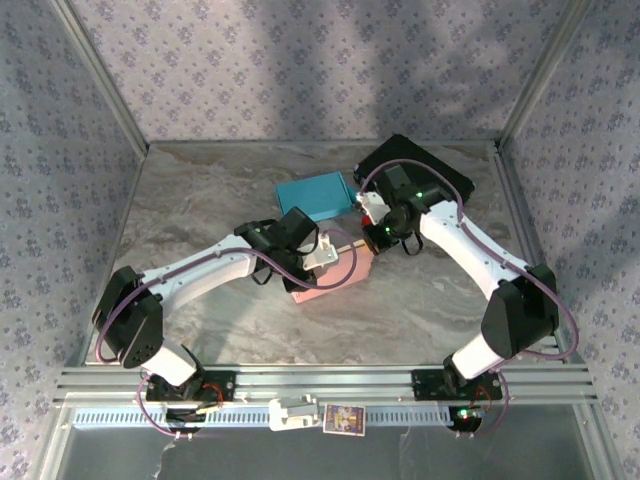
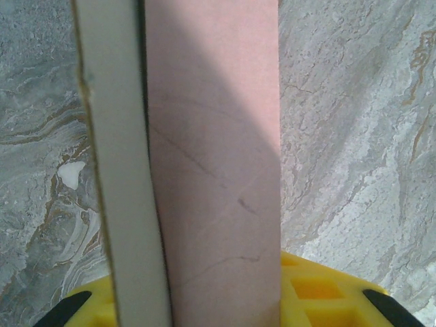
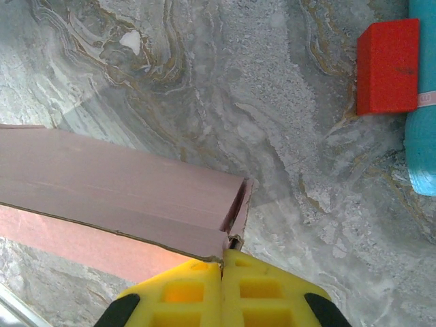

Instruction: Fold the paper box

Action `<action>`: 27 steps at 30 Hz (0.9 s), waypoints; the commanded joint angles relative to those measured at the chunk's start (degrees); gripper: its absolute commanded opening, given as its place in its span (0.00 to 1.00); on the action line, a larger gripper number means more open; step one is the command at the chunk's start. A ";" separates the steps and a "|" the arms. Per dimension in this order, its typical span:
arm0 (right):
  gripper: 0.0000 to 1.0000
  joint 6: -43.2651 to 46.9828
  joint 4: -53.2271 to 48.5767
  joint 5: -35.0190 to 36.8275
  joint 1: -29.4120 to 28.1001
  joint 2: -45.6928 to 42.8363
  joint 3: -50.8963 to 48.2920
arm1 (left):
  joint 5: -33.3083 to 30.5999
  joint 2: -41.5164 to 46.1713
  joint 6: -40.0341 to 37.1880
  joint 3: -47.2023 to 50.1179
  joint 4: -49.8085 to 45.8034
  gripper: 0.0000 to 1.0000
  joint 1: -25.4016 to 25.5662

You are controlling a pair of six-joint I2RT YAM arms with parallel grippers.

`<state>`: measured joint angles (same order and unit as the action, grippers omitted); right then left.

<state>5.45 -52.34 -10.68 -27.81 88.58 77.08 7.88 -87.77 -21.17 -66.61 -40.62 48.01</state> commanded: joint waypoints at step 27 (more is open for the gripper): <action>0.00 -12.15 17.55 6.85 -3.24 -12.55 -20.11 | 0.30 -0.42 5.25 -1.16 -0.31 0.38 -3.42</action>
<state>-4.75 -34.54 -6.74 -30.35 76.82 60.60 8.51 -87.88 -18.87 -66.61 -40.51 45.76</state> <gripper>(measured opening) 0.060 0.373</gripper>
